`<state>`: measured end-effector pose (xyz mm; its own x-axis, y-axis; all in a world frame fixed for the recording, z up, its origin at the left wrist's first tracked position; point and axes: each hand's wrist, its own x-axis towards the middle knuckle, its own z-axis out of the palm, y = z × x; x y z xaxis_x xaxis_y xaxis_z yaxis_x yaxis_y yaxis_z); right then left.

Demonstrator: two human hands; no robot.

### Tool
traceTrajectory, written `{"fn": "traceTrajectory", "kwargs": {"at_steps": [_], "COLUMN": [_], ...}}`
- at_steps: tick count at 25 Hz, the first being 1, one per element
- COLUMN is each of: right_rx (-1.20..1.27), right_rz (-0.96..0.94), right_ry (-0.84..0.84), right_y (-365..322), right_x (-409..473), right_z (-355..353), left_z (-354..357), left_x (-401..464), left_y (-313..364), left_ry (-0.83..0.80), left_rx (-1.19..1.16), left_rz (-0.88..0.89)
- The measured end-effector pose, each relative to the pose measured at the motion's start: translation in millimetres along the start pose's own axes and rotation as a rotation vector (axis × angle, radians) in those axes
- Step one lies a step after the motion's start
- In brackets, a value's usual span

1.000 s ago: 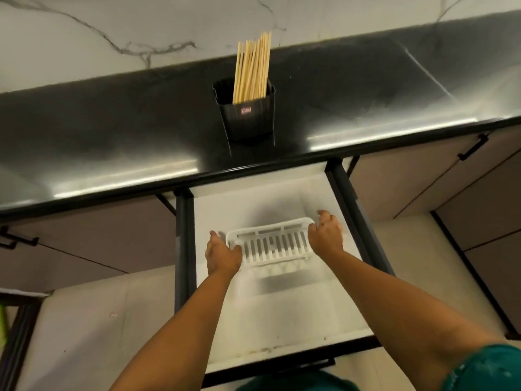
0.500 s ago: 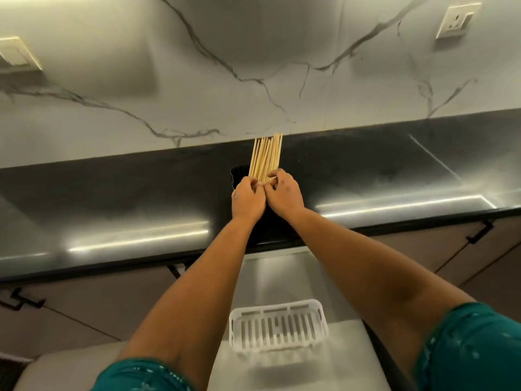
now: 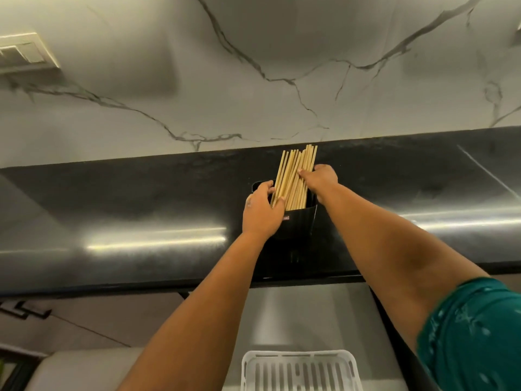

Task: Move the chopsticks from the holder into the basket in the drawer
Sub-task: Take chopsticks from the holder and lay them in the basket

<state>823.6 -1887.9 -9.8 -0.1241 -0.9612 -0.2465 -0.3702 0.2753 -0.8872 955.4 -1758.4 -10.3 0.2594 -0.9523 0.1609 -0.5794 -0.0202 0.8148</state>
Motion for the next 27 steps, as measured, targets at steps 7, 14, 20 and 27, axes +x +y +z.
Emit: {"fn": "traceTrajectory", "kwargs": {"at_steps": [7,14,20,27], "right_rx": [0.022,0.117,0.291,0.206], "right_rz": [-0.088,-0.265,-0.619,-0.547], "right_ry": [0.175,0.264,0.152,-0.359], "right_y": [6,-25,-74,-48], "right_x": [-5,-48,-137,-251], "right_z": [3,-26,-76,-91], "left_z": [0,-8,-42,-88], "left_x": [-9,-43,-66,-124], "left_y": [-15,-1,54,102], "left_ry": [0.046,0.045,0.099,-0.287], "left_rx": [-0.018,-0.101,-0.267,-0.424], "left_rz": [0.015,0.004,0.015,-0.020]}}
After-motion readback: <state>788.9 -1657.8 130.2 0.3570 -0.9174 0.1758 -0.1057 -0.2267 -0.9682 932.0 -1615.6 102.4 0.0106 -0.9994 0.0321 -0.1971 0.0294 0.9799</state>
